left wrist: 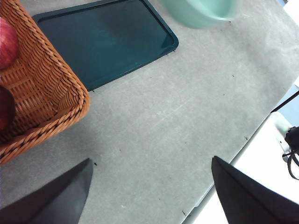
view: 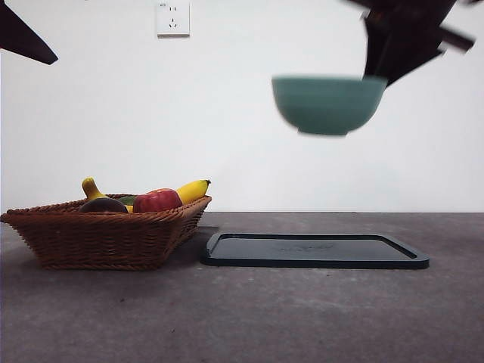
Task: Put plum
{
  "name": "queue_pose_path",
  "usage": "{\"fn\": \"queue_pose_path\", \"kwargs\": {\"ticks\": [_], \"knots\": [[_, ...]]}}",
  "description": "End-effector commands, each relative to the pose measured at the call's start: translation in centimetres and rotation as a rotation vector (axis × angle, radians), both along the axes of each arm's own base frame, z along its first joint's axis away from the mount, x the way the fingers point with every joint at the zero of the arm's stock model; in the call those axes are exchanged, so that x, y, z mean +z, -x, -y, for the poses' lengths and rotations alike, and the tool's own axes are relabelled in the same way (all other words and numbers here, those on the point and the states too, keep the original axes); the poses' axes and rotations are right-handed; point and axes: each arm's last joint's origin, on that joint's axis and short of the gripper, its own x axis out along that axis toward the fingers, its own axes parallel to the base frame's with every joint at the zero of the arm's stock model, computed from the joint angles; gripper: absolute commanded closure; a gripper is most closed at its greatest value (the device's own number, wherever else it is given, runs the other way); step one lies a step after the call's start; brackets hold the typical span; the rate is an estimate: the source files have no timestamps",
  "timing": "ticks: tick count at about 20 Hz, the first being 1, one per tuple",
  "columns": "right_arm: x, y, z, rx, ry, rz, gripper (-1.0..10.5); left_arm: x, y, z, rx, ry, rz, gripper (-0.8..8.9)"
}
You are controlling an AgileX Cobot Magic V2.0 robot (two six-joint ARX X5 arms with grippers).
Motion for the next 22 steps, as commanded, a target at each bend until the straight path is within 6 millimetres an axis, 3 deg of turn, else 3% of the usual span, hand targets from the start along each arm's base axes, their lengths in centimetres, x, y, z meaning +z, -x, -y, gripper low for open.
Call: {"fn": "queue_pose_path", "kwargs": {"ticks": [1, 4, 8, 18, 22], "knots": [[1.1, 1.6, 0.1, 0.031, 0.006, 0.019, 9.3, 0.6, -0.1, 0.1, -0.018, 0.006, 0.032, 4.08], [0.8, 4.2, 0.2, 0.064, 0.003, 0.025, 9.3, 0.6, -0.1, 0.1, -0.018, 0.006, 0.032, 4.08], [-2.3, 6.4, -0.4, 0.11, 0.003, -0.009, 9.3, 0.6, -0.1, 0.1, -0.018, 0.006, 0.032, 4.08], [-11.3, 7.8, -2.8, 0.155, -0.005, -0.117, 9.3, 0.6, -0.1, 0.1, -0.018, 0.006, 0.032, 4.08], [-13.2, 6.9, -3.5, 0.149, 0.037, -0.15, 9.3, 0.6, -0.1, 0.1, -0.018, 0.006, 0.032, 4.08]]}}
